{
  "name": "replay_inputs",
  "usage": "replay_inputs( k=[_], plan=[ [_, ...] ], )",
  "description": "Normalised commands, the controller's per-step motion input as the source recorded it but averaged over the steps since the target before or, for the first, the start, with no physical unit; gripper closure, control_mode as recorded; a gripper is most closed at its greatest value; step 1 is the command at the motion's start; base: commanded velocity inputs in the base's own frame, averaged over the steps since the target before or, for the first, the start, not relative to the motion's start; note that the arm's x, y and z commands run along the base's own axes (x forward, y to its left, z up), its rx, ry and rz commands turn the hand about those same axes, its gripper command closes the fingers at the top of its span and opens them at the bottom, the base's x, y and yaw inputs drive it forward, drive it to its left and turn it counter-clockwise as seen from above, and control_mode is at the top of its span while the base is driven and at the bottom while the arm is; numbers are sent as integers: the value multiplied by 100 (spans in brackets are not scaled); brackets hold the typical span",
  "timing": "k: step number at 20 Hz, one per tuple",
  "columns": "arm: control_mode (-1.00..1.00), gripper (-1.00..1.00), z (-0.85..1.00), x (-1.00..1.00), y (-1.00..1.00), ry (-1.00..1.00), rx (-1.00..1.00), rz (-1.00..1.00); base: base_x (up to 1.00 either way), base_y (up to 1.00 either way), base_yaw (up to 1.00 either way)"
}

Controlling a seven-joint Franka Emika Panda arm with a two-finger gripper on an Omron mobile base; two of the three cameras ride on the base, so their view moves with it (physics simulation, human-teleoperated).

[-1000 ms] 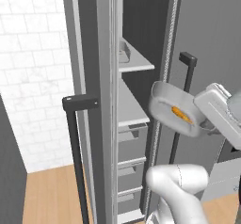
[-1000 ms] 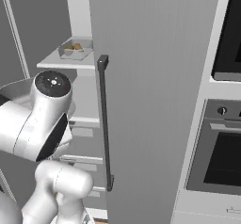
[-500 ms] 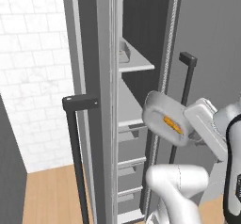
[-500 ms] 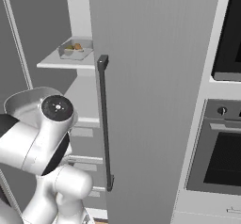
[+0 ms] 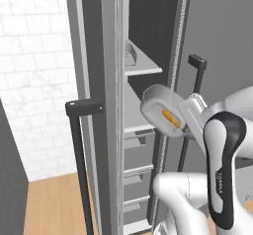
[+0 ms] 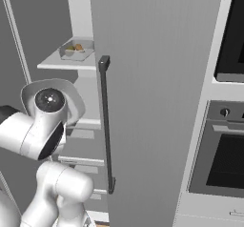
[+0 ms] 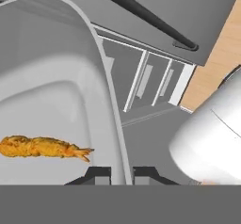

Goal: Take the meat container that has the shrimp and place it on the second highest rack of the freezer. Then take the vegetable container that has the sweet potato and potato and place it on the highest rack of the freezer.

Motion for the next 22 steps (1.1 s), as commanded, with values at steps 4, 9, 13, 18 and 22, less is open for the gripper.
replay_inputs(
  k=[4,9,13,18,22],
  plan=[
    [-100,100,-2,70,4,9,4,-11,0,0,0],
    [-100,100,-27,93,12,15,0,0,0,0,0],
    [-100,100,-56,96,30,16,0,0,0,0,0],
    [-100,100,-44,87,32,6,-1,-3,0,0,0],
    [-100,100,-32,88,24,1,-4,-10,0,0,0]
  ],
)
